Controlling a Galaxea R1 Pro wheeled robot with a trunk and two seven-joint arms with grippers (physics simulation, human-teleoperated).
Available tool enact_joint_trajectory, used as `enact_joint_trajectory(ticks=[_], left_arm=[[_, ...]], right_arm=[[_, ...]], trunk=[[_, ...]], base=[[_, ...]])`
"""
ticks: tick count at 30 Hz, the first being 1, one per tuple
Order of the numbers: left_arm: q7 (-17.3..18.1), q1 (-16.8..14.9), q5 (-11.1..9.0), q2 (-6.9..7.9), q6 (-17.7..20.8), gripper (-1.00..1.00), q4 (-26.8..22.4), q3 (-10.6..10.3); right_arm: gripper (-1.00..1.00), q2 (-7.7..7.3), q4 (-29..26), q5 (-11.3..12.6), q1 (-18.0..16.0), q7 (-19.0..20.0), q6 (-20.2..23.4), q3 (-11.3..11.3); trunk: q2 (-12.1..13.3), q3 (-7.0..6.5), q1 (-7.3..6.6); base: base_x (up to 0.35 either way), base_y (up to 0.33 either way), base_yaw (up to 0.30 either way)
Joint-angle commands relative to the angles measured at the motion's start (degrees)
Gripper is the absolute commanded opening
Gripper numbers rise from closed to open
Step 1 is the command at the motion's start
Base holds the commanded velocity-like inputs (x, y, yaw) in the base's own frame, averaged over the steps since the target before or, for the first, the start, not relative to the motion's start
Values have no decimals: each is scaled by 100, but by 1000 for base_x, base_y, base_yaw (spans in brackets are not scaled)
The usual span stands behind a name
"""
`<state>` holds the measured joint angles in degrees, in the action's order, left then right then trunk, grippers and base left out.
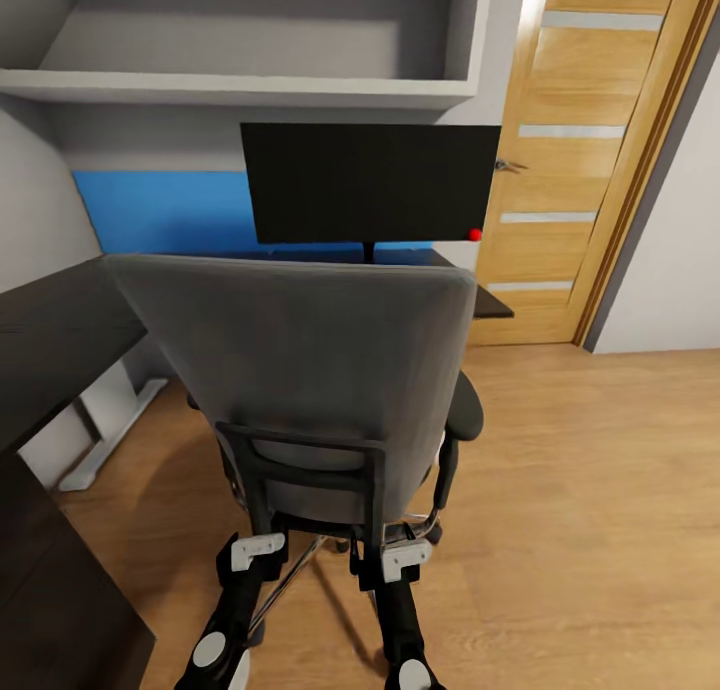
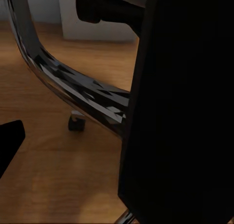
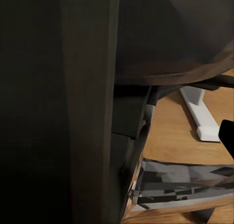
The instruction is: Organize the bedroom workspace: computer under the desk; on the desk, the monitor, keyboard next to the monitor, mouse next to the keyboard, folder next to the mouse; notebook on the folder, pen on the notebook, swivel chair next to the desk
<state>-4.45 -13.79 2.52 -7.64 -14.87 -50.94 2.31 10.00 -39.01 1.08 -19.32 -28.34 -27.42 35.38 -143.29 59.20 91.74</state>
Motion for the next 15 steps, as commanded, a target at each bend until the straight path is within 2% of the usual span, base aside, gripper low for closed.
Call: enact_joint_trajectory(ticks=[1,10,15], left_arm=[[-38,-1,-32,-1,17,100,137,134],[-38,-1,-32,-1,17,100,137,134],[-46,-1,-32,-1,19,100,137,137]], right_arm=[[100,0,7,78,-10,-67,-61,-5],[100,0,6,77,-9,-67,-61,-5],[100,0,4,77,-9,-67,-61,-5]], trunk=[[-1,5,3],[-1,5,3],[-1,5,3]], base=[[330,0,0],[328,0,0],[187,0,0]])
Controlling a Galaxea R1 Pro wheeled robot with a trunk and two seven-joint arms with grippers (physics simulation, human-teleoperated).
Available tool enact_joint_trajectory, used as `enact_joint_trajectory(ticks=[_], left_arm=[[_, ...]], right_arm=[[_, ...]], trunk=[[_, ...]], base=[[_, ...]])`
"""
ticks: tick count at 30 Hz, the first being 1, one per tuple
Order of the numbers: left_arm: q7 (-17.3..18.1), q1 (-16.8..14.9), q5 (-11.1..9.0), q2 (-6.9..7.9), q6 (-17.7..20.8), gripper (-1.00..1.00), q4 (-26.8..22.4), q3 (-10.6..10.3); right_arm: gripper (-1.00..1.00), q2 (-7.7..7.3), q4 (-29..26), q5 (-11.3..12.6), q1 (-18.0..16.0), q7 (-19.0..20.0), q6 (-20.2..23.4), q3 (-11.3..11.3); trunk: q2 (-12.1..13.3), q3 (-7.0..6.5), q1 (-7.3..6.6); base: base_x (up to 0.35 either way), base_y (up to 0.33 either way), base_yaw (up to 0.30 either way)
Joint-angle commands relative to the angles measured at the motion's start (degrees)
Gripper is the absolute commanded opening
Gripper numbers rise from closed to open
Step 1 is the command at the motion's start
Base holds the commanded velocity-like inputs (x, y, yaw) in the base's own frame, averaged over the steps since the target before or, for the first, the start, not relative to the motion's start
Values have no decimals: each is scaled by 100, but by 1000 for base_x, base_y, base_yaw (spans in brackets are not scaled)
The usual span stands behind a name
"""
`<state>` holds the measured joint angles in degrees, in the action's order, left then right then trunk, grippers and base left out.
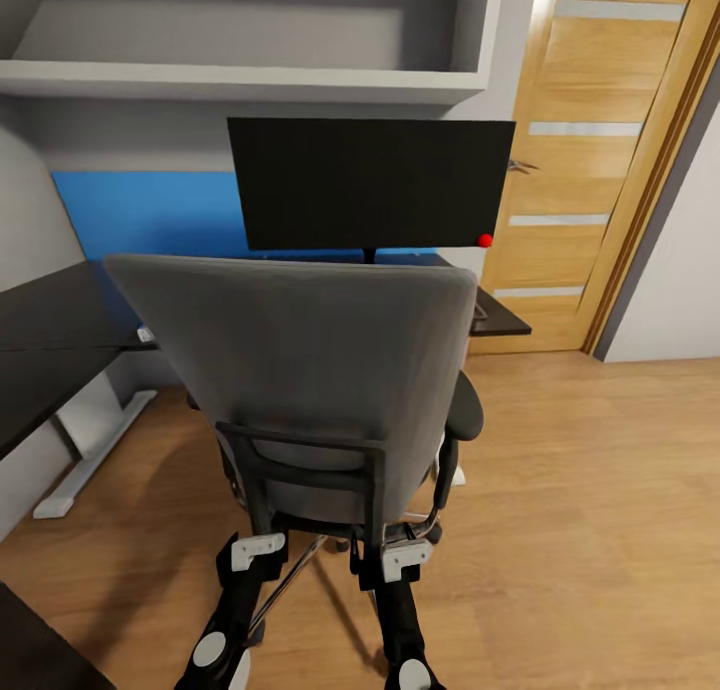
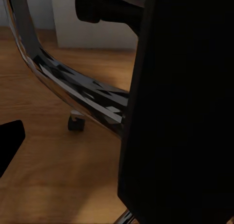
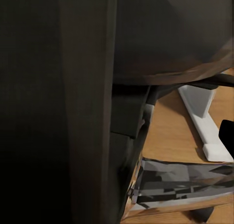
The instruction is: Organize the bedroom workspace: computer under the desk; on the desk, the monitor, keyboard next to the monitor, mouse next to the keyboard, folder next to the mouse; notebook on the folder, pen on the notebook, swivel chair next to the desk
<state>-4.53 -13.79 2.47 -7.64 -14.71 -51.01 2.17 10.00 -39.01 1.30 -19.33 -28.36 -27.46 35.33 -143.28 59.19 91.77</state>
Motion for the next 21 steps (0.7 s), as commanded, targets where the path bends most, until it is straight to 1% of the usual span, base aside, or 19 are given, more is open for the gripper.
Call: enact_joint_trajectory(ticks=[1,8,18,21], left_arm=[[-38,-1,-29,-1,3,100,144,152],[-31,-1,-37,7,3,100,144,158],[-43,0,-44,8,11,100,144,161],[-37,0,-45,8,12,100,144,161]], right_arm=[[100,0,3,55,-9,-64,-57,1],[100,0,7,55,-9,-64,-57,1],[100,0,0,55,-9,-64,-57,-5],[100,0,6,60,-9,-64,-55,-4]], trunk=[[-1,5,1],[-1,5,1],[-1,5,1],[-1,5,1]], base=[[156,0,0],[194,0,0],[36,0,0],[159,0,0]])
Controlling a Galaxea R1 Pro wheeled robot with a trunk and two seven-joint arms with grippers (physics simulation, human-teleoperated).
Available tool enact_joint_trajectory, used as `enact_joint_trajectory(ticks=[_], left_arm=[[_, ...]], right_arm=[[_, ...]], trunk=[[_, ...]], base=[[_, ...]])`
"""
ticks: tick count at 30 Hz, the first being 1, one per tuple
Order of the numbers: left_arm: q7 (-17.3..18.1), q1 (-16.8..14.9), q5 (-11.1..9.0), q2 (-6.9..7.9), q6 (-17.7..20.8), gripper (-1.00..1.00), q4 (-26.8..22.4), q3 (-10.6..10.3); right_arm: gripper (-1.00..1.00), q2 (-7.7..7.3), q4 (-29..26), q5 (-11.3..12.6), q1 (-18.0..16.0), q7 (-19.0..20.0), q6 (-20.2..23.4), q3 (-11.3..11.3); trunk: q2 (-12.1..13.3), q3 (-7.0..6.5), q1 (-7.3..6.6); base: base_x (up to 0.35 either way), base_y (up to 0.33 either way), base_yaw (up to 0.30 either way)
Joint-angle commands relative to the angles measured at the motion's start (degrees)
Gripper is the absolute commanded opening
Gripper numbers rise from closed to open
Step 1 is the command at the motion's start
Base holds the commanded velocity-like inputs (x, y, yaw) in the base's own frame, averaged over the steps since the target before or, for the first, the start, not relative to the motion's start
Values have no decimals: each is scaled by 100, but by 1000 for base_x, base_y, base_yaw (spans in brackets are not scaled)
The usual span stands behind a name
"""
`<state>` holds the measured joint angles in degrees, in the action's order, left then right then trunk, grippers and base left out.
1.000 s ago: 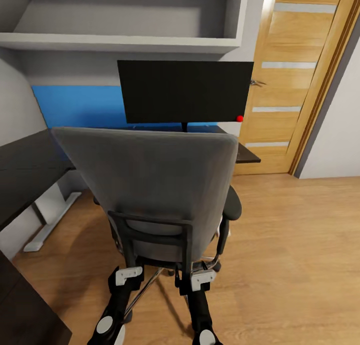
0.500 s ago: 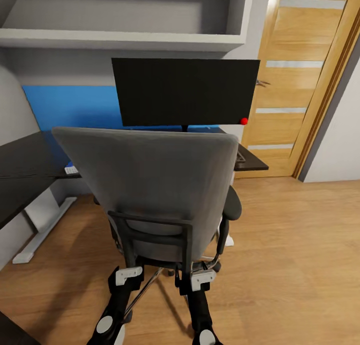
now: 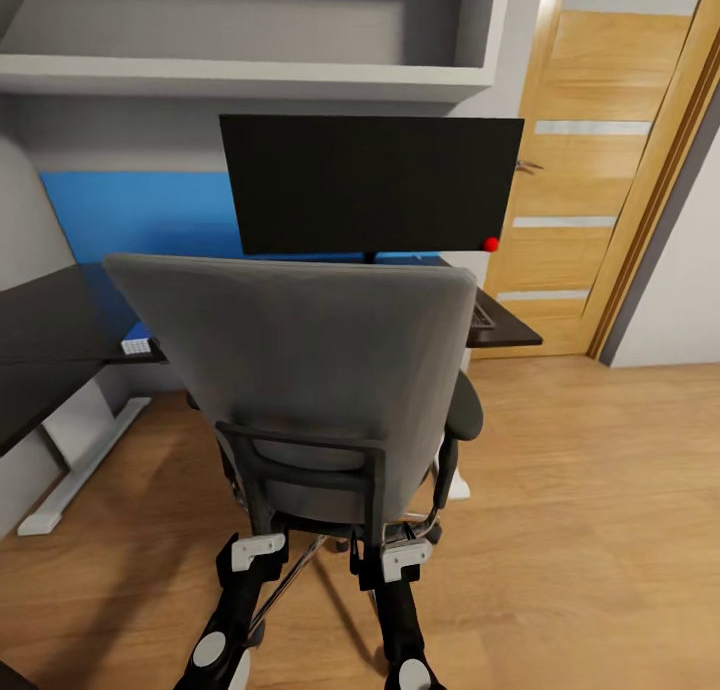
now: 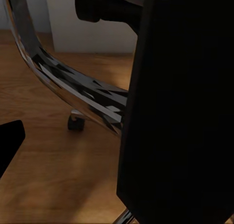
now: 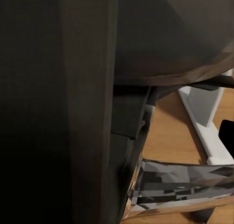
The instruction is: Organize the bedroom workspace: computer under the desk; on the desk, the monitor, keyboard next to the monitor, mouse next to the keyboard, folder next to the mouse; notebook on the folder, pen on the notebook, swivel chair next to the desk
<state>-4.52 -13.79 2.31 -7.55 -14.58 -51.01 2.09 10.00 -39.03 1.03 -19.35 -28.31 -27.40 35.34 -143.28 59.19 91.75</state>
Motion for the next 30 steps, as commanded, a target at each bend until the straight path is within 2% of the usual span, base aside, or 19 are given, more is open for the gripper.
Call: enact_joint_trajectory(ticks=[1,16,17,21,25,30], left_arm=[[-39,-1,-29,-1,-1,100,144,169],[-47,-1,-37,-1,-1,100,144,169],[13,31,52,-38,-40,100,-31,-32],[13,131,74,-150,-87,100,-126,-121],[8,135,63,-170,-91,100,-82,-170],[-3,146,53,-175,-90,100,-69,-300]], right_arm=[[100,0,9,88,-8,-69,-62,-4],[100,0,18,91,-8,-61,-63,-2],[100,-33,-16,-13,1,-64,5,17],[100,0,25,-40,1,-126,19,13],[100,-1,69,-53,2,-110,-15,28],[100,-84,78,-99,1,-118,-26,40]], trunk=[[-1,5,2],[-1,5,2],[0,5,1],[0,5,1],[0,5,1],[0,5,1]], base=[[240,0,0],[45,0,0],[0,0,0],[0,0,0],[0,0,0],[0,0,0]])
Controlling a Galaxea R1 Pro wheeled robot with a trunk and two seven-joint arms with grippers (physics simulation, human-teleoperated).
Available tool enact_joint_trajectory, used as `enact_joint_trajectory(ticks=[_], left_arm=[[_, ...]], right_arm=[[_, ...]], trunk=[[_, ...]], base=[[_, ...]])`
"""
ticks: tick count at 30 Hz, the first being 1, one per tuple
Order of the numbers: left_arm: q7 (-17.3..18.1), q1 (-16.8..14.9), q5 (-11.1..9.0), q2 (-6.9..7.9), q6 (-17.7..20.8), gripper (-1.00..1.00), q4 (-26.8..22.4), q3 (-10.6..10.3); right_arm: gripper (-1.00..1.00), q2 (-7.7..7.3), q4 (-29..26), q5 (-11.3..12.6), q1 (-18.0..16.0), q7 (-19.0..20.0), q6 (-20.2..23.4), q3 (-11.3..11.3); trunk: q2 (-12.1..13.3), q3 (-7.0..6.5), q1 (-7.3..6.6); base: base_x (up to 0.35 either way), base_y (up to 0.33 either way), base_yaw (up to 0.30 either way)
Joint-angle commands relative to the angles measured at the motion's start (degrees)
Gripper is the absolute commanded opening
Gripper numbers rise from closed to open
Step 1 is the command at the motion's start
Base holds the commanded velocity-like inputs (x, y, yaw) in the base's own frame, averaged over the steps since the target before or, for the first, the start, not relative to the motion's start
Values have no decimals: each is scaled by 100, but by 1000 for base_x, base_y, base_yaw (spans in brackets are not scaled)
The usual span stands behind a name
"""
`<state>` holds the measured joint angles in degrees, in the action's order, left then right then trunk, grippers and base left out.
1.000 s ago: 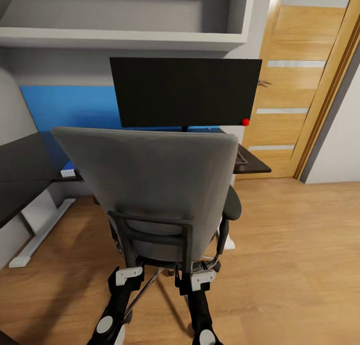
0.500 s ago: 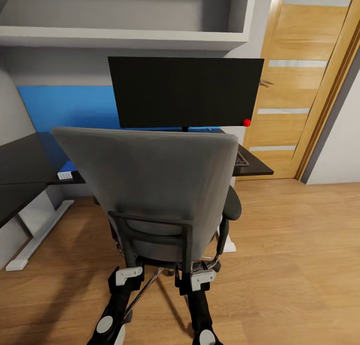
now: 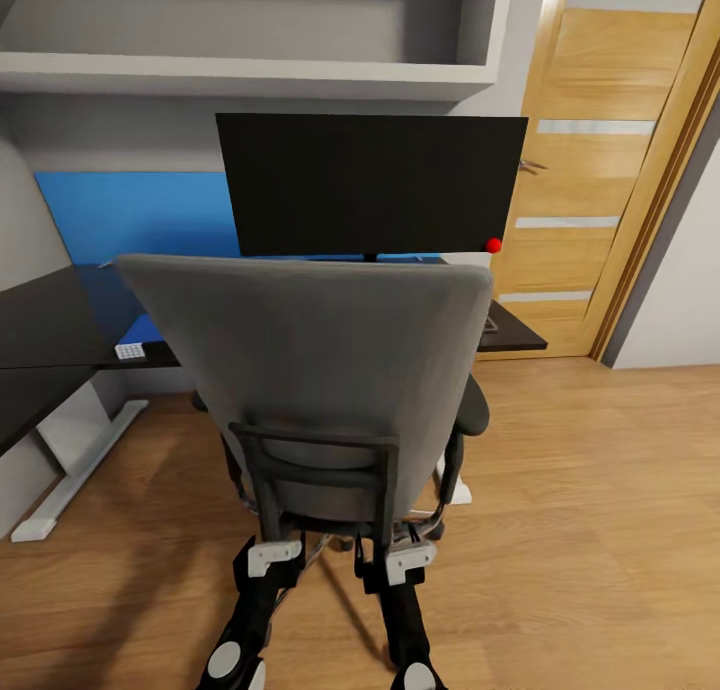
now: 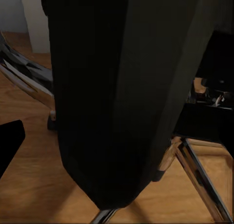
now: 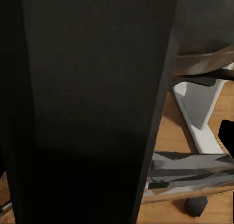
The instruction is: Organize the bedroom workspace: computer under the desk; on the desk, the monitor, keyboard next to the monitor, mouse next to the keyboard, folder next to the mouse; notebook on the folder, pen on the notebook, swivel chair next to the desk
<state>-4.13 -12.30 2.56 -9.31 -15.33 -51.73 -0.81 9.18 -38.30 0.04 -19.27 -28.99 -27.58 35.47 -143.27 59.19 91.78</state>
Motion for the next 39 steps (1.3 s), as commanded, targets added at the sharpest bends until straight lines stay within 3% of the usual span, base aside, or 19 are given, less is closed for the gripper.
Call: enact_joint_trajectory(ticks=[1,26,39], left_arm=[[-42,-2,28,0,-15,100,3,-16],[-44,0,26,8,-14,100,11,-42],[-44,0,26,8,-14,100,14,-42]], right_arm=[[100,-7,5,-3,-7,-49,-9,28],[100,-22,23,-12,-7,-45,-11,30],[100,-22,33,-12,-7,-45,-11,30]], trunk=[[-2,5,-1],[-2,5,-1],[-2,5,-1]], base=[[-6,-5,0],[-44,-40,0],[-175,0,0]])
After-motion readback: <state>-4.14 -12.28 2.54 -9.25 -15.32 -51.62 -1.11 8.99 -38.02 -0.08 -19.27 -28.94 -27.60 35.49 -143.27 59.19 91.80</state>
